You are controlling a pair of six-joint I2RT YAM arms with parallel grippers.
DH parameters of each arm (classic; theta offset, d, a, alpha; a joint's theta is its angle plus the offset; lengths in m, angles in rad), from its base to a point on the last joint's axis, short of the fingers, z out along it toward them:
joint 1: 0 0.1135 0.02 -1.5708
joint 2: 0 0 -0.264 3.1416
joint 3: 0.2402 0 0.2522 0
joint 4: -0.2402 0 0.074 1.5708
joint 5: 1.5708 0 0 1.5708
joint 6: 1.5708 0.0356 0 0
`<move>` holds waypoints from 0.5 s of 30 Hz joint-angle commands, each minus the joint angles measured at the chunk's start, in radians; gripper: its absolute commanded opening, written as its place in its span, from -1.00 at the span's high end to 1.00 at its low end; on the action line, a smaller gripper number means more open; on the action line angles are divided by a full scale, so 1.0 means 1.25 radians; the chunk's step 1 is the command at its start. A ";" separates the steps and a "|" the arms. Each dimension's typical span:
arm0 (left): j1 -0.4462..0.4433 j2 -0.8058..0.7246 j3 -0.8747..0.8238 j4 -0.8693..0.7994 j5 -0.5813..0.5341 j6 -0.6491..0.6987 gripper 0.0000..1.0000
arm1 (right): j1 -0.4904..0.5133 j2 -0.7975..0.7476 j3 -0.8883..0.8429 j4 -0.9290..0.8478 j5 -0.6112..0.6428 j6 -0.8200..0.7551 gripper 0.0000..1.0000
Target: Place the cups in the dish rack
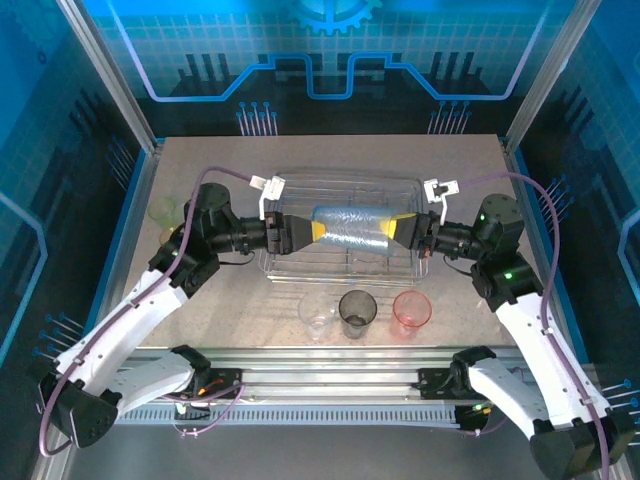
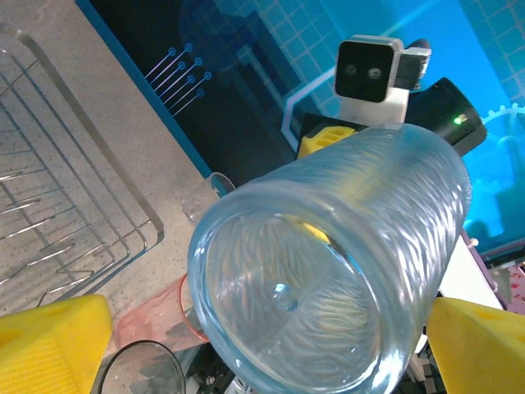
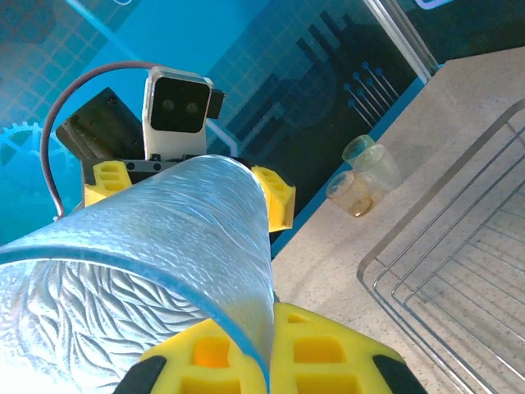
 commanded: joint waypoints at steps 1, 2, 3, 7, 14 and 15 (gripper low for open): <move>-0.012 0.009 0.010 0.038 0.032 -0.014 -0.98 | 0.003 0.007 -0.013 0.105 -0.047 0.067 1.00; -0.014 0.007 0.007 0.046 0.036 -0.016 -0.98 | 0.008 0.011 -0.013 0.111 -0.048 0.069 1.00; -0.016 0.006 0.004 0.055 0.041 -0.017 -0.99 | 0.013 0.017 -0.015 0.115 -0.046 0.072 1.00; -0.029 0.013 0.009 0.064 0.065 -0.012 -0.99 | 0.038 0.035 -0.018 0.150 -0.043 0.088 1.00; -0.045 0.018 0.009 0.079 0.066 -0.009 -0.95 | 0.066 0.059 -0.016 0.172 -0.027 0.098 1.00; -0.047 0.019 0.011 0.076 0.066 -0.008 -0.90 | 0.067 0.062 -0.016 0.173 -0.028 0.099 1.00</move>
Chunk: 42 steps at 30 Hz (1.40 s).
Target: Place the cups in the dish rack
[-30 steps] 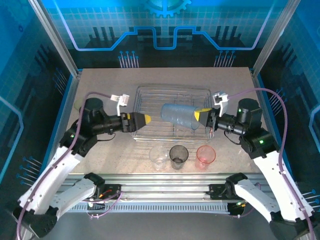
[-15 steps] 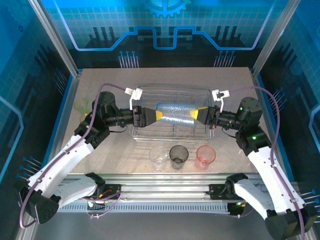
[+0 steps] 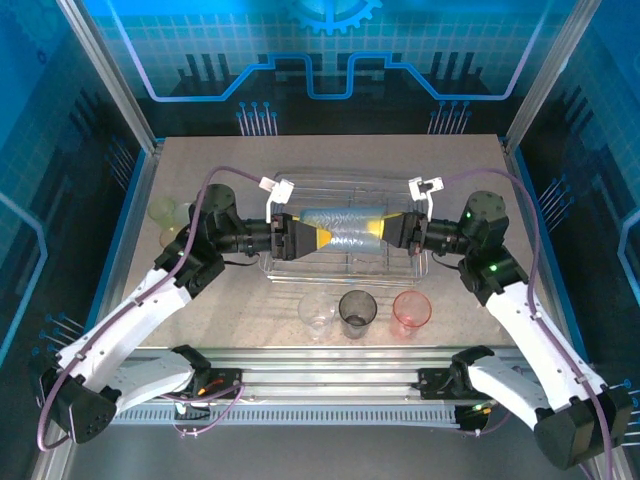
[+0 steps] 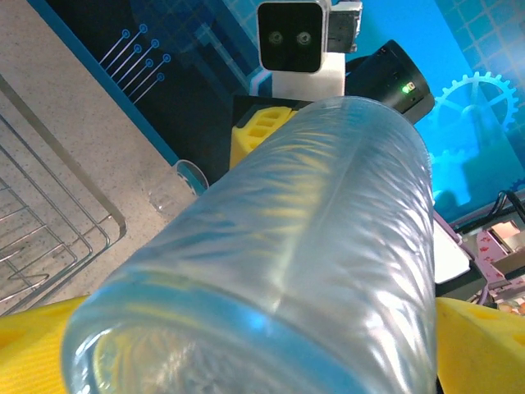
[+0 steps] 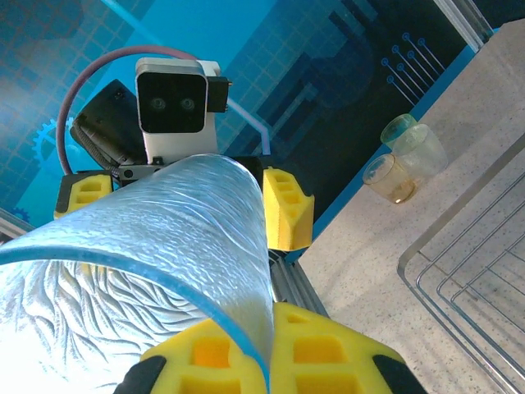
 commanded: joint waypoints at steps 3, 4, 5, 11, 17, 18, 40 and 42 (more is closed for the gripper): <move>-0.013 0.004 0.009 0.029 0.024 -0.001 -0.78 | 0.016 0.013 0.002 0.048 -0.011 0.019 1.00; -0.015 0.003 0.008 0.032 0.024 -0.001 -0.71 | 0.017 0.017 0.001 0.044 -0.010 0.020 1.00; -0.017 0.002 0.008 0.035 0.026 0.000 -0.64 | 0.020 0.019 -0.002 0.043 -0.008 0.019 1.00; -0.036 -0.001 0.005 0.026 0.023 0.028 -0.23 | 0.027 0.027 -0.007 0.041 -0.003 0.019 1.00; -0.052 -0.001 0.011 0.002 -0.005 0.054 0.06 | 0.030 0.050 0.014 0.007 -0.005 0.005 0.59; -0.053 -0.003 0.014 -0.010 -0.020 0.060 0.07 | 0.029 0.051 0.019 -0.005 -0.003 -0.004 0.46; -0.054 0.263 0.464 -0.785 -0.793 0.215 0.36 | -0.003 -0.192 -0.006 -0.585 0.780 -0.313 0.07; -0.053 0.329 0.525 -0.831 -0.814 0.246 0.34 | -0.010 -0.218 -0.024 -0.600 0.787 -0.323 0.07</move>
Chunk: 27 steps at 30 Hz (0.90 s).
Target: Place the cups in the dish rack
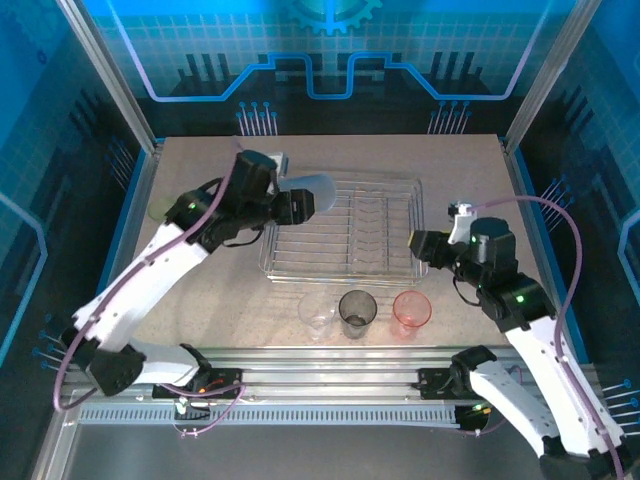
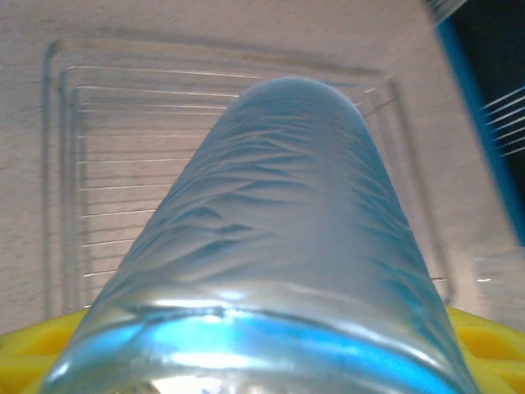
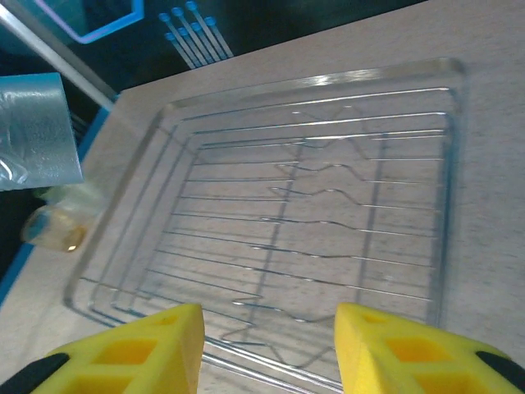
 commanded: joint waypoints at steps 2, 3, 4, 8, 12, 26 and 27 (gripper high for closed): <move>0.001 0.137 0.148 -0.191 -0.111 0.092 0.38 | -0.016 -0.036 -0.041 -0.072 0.077 -0.044 0.07; 0.001 0.178 0.188 -0.219 -0.120 0.106 0.42 | -0.017 -0.037 -0.046 -0.085 0.080 -0.049 0.07; 0.002 0.211 0.220 -0.242 -0.130 0.114 0.43 | -0.019 -0.037 -0.049 -0.095 0.083 -0.051 0.06; 0.026 0.353 0.363 -0.326 -0.150 0.147 0.51 | -0.021 -0.045 -0.068 -0.125 0.093 -0.061 0.07; 0.075 0.460 0.456 -0.365 -0.125 0.155 0.54 | -0.026 -0.057 -0.090 -0.130 0.113 -0.083 0.05; 0.143 0.653 0.588 -0.386 -0.050 0.201 0.51 | -0.054 -0.044 -0.122 -0.113 0.106 -0.116 0.05; 0.146 0.659 0.594 -0.387 -0.042 0.201 0.51 | -0.055 -0.043 -0.122 -0.112 0.107 -0.116 0.05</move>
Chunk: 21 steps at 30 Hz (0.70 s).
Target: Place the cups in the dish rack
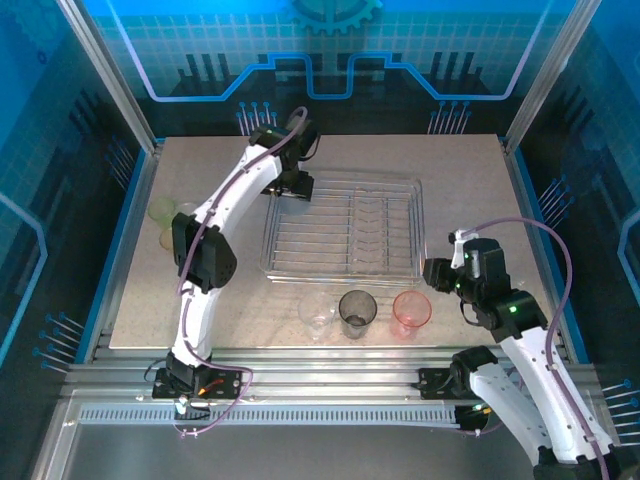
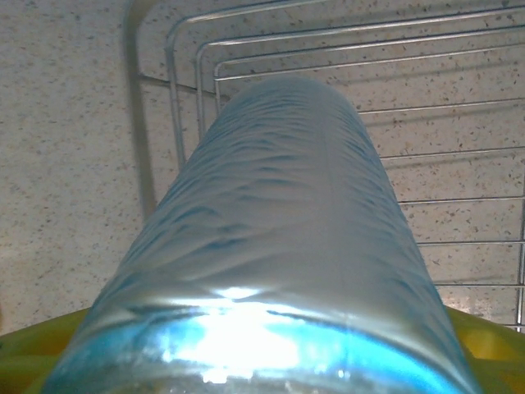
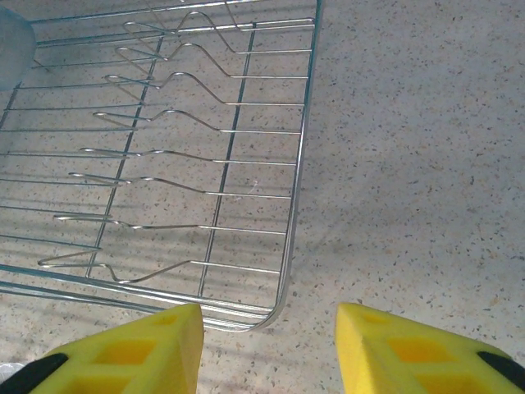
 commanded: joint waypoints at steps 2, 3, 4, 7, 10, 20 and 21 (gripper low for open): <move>0.010 0.032 0.044 -0.023 0.054 0.024 0.52 | -0.014 0.002 -0.005 0.004 0.008 -0.014 0.05; 0.011 0.037 0.046 -0.023 0.055 0.024 0.53 | -0.014 0.002 -0.005 0.004 0.007 -0.014 0.05; 0.013 0.044 0.051 -0.024 0.054 0.024 0.52 | -0.015 0.002 -0.006 0.004 0.007 -0.014 0.05; 0.016 0.060 0.070 -0.035 0.040 0.016 0.52 | -0.015 0.001 -0.009 0.004 0.007 -0.015 0.05; 0.017 0.071 0.086 -0.037 0.033 0.014 0.49 | -0.017 0.002 -0.012 0.007 0.009 -0.015 0.04; 0.031 0.106 0.122 -0.060 0.022 0.017 0.23 | -0.017 -0.001 -0.011 0.007 0.010 -0.018 0.02; 0.031 0.106 0.121 -0.061 0.022 0.017 0.23 | -0.017 -0.001 -0.010 0.007 0.010 -0.017 0.02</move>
